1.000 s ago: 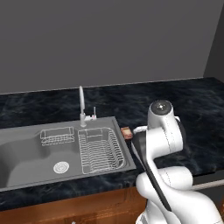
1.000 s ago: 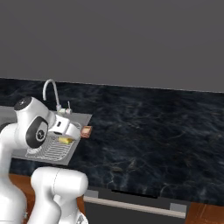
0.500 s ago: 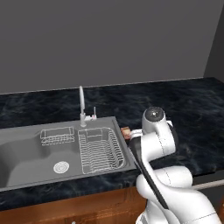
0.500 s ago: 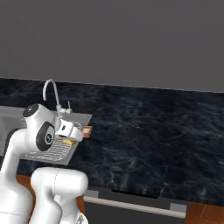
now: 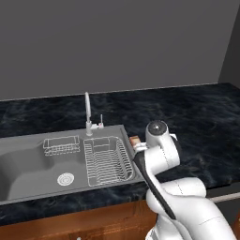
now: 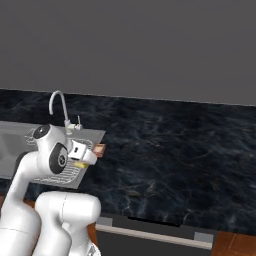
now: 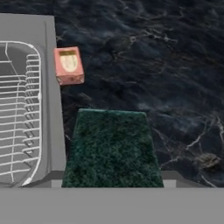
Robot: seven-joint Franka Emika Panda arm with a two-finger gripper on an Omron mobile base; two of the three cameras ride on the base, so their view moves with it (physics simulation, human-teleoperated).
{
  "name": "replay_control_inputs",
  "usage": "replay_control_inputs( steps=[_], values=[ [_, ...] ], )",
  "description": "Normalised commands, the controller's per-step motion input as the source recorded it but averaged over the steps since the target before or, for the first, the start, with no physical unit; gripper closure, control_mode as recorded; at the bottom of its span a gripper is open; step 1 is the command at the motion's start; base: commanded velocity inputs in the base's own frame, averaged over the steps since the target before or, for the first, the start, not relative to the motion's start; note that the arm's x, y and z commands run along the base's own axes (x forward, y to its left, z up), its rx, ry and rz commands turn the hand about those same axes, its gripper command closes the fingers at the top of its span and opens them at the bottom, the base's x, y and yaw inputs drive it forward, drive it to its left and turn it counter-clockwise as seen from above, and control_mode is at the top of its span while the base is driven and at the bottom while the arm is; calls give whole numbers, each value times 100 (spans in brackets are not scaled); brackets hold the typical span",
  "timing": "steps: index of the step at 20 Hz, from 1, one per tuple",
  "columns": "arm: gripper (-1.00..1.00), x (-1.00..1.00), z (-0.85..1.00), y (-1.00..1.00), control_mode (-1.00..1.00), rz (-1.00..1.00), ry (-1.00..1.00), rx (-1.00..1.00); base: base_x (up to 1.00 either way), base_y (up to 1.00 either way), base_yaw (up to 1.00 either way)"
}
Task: Locate and retrieve the bar soap and sponge from the cabinet. Place them next to the sink.
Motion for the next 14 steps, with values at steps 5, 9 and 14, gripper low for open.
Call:
replay_control_inputs(
  steps=[5, 9, 14],
  values=[
    [100, 39, -51, -3, -100, 0, 3, 7, 0, 0, 0],
    [100, 38, -68, -8, -100, 0, 3, 6, 0, 0, 0],
    [100, 13, -77, -3, -100, 0, 0, 1, 0, 0, 0]
  ],
)
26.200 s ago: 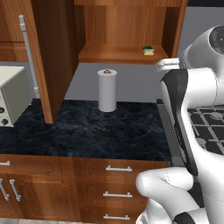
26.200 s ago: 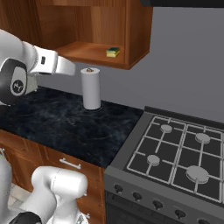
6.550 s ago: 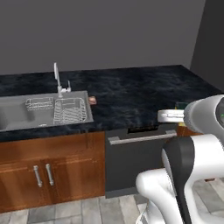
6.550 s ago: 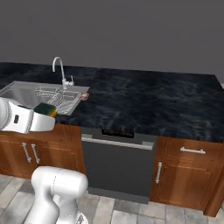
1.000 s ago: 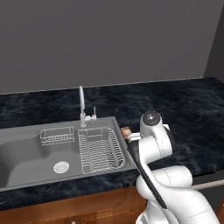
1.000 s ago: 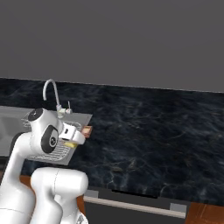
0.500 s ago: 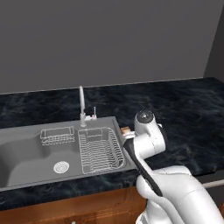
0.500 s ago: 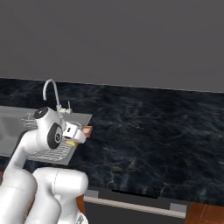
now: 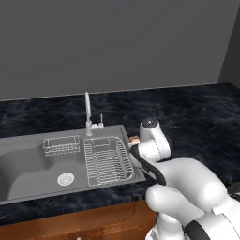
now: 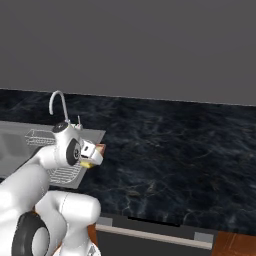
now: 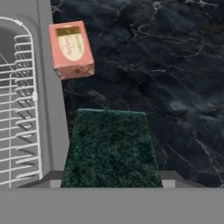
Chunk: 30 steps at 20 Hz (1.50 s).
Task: Locate and retrieve the bar soap and sponge from the cabinet. Place them next to the sink.
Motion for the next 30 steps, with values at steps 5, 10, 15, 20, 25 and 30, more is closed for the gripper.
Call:
replay_control_inputs(
  steps=[5, 10, 15, 20, 25, 30],
  values=[
    [100, 0, -75, -1, -100, 0, -5, 0, 0, 0, 0],
    [100, 0, -61, -16, -100, 0, -10, 0, 0, 0, 0],
    [100, -2, -59, -18, -100, -6, -4, 0, 0, 0, 0],
    [100, 0, -52, -6, -100, -4, 0, 0, 0, 0, 0],
    [-100, 0, -30, 0, -100, -2, 4, 1, 0, 0, 0],
    [-100, 0, -29, -1, -100, -3, 7, 1, 0, 0, 0]
  ],
)
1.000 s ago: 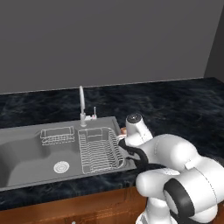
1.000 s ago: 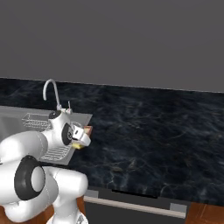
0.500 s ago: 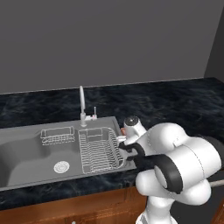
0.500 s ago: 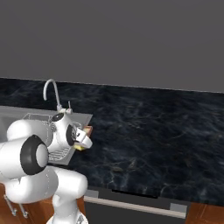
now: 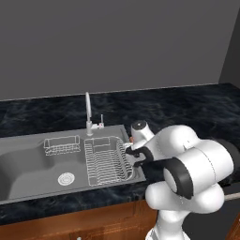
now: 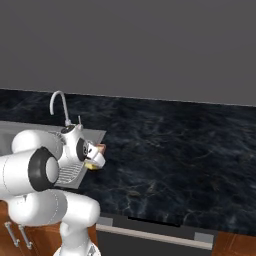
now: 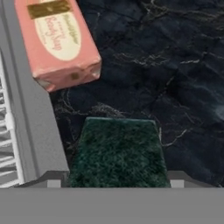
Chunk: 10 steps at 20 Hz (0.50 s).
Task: Locate and retrieve the bar soap and sponge from the cabinet. Place them next to the sink.
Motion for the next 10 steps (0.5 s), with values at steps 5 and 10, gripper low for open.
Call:
replay_control_inputs(
  steps=[5, 10],
  values=[
    [-100, -1, -6, -2, -100, -2, 2, 0, 0, 0, 0],
    [-100, -28, 1, -13, -100, -5, 0, 0, 0, 0, 0]
  ],
)
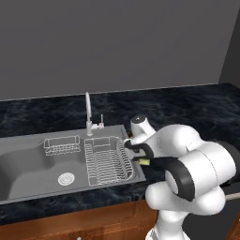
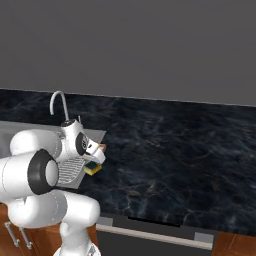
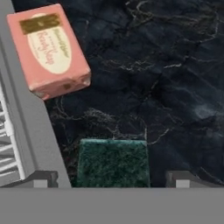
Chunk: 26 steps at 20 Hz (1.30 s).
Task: Locate and retrieve the bar soap and sponge from the cabinet. Place them next to the sink.
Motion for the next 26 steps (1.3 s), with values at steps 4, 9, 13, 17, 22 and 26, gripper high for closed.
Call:
replay_control_inputs(
  steps=[4, 9, 13, 17, 22, 26],
  values=[
    [-100, -60, -2, -23, -100, -4, -3, 0, 0, 0, 0],
    [-100, -42, 26, -16, -100, -3, -1, 1, 0, 0, 0],
    [-100, -10, 99, 4, -100, -1, 4, 4, 0, 0, 0],
    [-100, -17, 89, 8, -100, 0, 8, 7, 0, 0, 0],
    [-100, -52, 50, -1, -100, 3, 13, 8, 0, 0, 0],
    [-100, -86, 27, -4, -100, 7, 5, 9, 0, 0, 0]
  ],
)
